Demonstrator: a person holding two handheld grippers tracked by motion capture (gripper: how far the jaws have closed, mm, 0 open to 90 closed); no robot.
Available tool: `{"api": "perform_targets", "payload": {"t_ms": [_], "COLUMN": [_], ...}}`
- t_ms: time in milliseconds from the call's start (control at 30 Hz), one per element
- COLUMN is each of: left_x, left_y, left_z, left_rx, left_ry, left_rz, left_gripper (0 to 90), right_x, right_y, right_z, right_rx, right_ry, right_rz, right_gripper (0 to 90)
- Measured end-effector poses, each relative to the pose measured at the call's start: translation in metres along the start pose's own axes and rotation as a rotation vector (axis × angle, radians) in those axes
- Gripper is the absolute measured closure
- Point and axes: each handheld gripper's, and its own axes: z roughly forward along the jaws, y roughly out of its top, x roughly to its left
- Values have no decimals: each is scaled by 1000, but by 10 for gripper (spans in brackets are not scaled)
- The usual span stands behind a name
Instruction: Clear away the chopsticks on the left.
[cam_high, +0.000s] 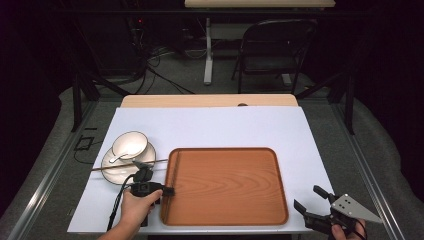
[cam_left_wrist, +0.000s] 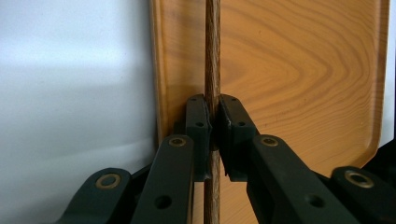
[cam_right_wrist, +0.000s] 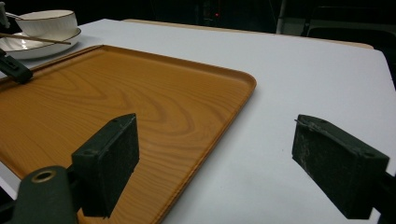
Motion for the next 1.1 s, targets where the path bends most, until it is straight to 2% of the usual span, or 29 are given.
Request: {"api": "perform_targets", "payload": {"t_ms": [133, 500, 633, 700, 733, 833, 900, 967, 1100], "left_x": [-1, -3, -5, -9, -9, -15, -18, -22, -25], "left_y": [0, -3, -4, -7, -7, -10, -14, -17, -23], "left_z": [1, 1, -2, -10, -10, -21, -28, -36, -47], "left_rx": [-1, -11, -16, -44, -44, -82, -122, -159, -238], "left_ry": [-15, 5, -6, 2, 2, 12, 14, 39, 60], "left_rz": [-8, 30, 34, 74, 74, 132, 181, 251, 364], "left_gripper": [803, 809, 792, 774, 766, 747, 717, 675, 623], "right_x": [0, 0, 0, 0, 0, 0, 0, 0, 0], "right_y": [0, 0, 0, 0, 0, 0, 0, 0, 0], "right_z": [0, 0, 0, 0, 0, 0, 0, 0, 0], "right_rx": [-2, -2, 0, -2, -2, 0, -2, 0, 1], "right_ry": [1, 1, 0, -1, -1, -1, -1, 0, -1], "right_rz": [-1, 0, 4, 3, 3, 1, 1, 4, 2], "right_gripper": [142, 143, 143, 143, 143, 143, 142, 143, 143]}}
